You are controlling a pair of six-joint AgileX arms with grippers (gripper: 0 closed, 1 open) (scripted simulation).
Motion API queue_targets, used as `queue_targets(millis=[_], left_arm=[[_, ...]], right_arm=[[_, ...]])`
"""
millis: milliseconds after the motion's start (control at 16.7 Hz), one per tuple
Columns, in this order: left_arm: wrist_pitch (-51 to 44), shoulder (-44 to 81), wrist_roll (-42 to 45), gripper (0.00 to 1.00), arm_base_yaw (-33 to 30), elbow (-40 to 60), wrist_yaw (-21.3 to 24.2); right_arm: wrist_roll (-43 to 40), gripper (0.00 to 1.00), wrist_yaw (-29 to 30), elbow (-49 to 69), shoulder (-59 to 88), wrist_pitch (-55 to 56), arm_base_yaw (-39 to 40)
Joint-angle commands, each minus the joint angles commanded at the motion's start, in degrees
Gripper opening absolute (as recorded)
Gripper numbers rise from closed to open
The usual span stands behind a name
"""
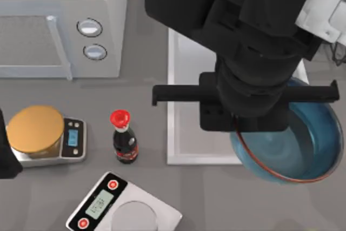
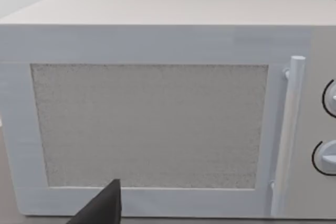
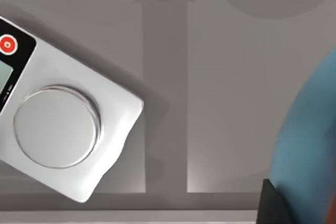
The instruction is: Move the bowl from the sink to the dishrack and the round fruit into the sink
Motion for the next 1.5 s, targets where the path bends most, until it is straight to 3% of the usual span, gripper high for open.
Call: queue_targets(millis=[240, 480, 720, 1080, 1500], left_arm=[[0.00, 0.00, 0.00, 1.00, 0.00, 0.00, 0.00], [0.00, 0.00, 0.00, 1.00, 0.00, 0.00, 0.00], [0.00, 0.00, 0.00, 1.00, 0.00, 0.00, 0.00], [0.00, 0.00, 0.00, 1.00, 0.00, 0.00, 0.00], [0.00, 0.00, 0.00, 1.00, 0.00, 0.00, 0.00]], right_arm=[[-1.82, 0.00, -1.92, -0.12, -0.27, 1.47, -1.44], [-11.64, 0.00, -11.81, -1.34, -2.89, 11.31, -10.46], [-23.93, 0.00, -21.24, -2.75, -9.75, 30.94, -28.88], [-35.73, 0.00, -26.24, -9.85, -18.52, 67.36, -60.86], [-53.68, 0.00, -31.27, -29.37, -24.23, 87.30, -78.87]])
